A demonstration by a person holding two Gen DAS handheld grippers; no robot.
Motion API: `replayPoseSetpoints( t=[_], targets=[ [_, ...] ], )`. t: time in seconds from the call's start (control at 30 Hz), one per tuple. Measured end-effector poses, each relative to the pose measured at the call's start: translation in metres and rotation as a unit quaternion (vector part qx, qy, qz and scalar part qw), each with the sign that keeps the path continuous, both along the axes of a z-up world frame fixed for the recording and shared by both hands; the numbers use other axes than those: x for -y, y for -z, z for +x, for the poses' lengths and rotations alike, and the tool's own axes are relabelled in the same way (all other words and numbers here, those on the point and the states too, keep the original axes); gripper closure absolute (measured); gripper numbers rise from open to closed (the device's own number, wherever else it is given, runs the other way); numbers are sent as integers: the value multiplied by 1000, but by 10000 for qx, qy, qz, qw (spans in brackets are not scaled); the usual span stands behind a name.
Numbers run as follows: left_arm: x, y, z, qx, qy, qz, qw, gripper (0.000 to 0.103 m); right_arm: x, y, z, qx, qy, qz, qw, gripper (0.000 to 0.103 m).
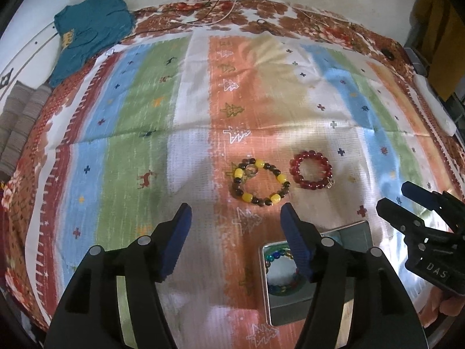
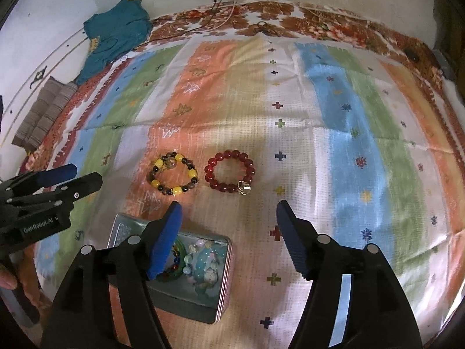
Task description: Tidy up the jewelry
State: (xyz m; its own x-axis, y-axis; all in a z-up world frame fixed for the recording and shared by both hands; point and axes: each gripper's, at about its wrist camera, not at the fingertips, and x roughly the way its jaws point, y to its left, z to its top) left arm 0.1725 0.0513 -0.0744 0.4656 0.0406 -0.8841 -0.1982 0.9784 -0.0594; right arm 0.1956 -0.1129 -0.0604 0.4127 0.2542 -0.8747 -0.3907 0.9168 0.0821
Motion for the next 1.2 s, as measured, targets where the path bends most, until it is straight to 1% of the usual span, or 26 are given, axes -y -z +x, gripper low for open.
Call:
replayPoseSetpoints(
  t=[0.07,0.27,0.47,0.6,0.7,0.87,1.1,1.2],
  targets=[
    [2,1,4,-7,53,75,10000,36,0,3,4,12,25,-100,9999,36],
    [5,11,16,-131,128,127,9998,36,-2,10,14,23,94,-260,9996,35],
    [6,18,26,-182,206,115,9996,34,-7,16,26,-25,73,-298,9995,35],
    [2,23,33,-239,157,44,9996,34,-9,22,33,-109,84,-312,9994,35],
    [-2,32,40,-317,133,-8,9994,34,-11,28,39,-162,45,-352,9992,35],
    [-4,46,49,-480,153,22,9987,34,-11,41,52,-298,107,-385,9988,35],
    [-3,70,59,-758,247,177,9967,34,-11,56,66,-403,117,-520,9978,35],
    [-3,76,63,-813,288,202,9961,34,-14,63,70,-445,90,-619,9970,35]
  ],
)
